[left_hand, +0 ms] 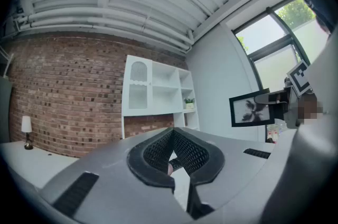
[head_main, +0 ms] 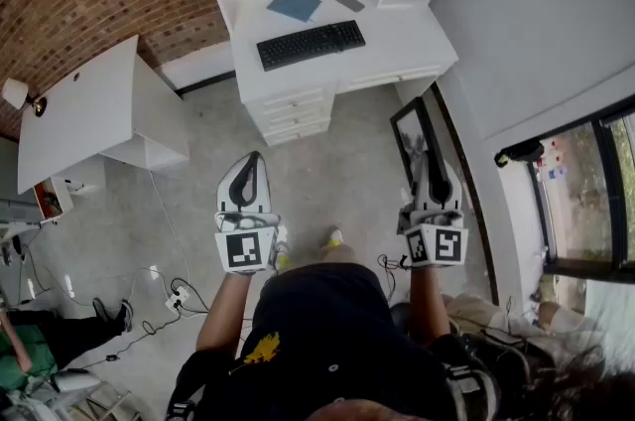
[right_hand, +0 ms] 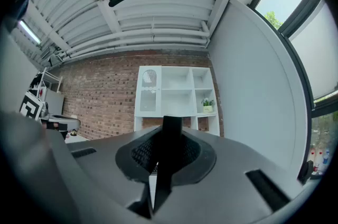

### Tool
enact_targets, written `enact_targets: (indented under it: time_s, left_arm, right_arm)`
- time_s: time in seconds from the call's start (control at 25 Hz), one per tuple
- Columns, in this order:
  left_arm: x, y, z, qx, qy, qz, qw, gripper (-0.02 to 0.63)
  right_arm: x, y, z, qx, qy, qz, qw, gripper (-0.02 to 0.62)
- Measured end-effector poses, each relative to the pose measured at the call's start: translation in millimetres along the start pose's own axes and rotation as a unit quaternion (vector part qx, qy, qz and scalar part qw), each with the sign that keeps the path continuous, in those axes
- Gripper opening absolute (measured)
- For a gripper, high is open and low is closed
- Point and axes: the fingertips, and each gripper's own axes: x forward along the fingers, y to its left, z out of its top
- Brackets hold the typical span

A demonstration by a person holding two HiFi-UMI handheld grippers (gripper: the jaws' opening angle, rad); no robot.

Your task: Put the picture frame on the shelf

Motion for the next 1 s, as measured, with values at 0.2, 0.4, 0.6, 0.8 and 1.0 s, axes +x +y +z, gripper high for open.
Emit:
enact_targets:
  time_s: [0.2, 0.4, 0.6, 0.8, 1.0]
  left_arm:
    - [-5.9, 9.9, 10.1, 0.016, -0.053, -0.016, 0.9983, 0.018]
    - [-37.3, 22.7, 15.1, 0.0, -0.078, -0.04, 0.9962, 0.018]
    - [-65.8, 30.7, 16.5, -0.002, -0.097, -0.05, 0.994, 0.018]
    - [-84.1, 40.1, 17.0, 0.0, -0.097, -0.056, 0.9937, 0.018]
    - [-95.1, 46.9, 20.3, 0.002, -0.101, -0.058, 0.9931, 0.018]
  right_arm:
    - [15.3, 42.8, 10.9, -0.006, -0.028, 0.023, 0.999, 0.029]
    - [-14.1, 89.9, 13.0, -0.008, -0.031, 0.017, 0.999, 0.029]
    - [-38.3, 118.2, 16.4, 0.005, -0.046, 0.019, 0.999, 0.029]
    - [-52.9, 134.8, 28.9, 0.006, -0.058, 0.018, 0.998, 0.029]
    - [-61.2, 145.4, 33.0, 0.0, -0.054, 0.009, 0.999, 0.029]
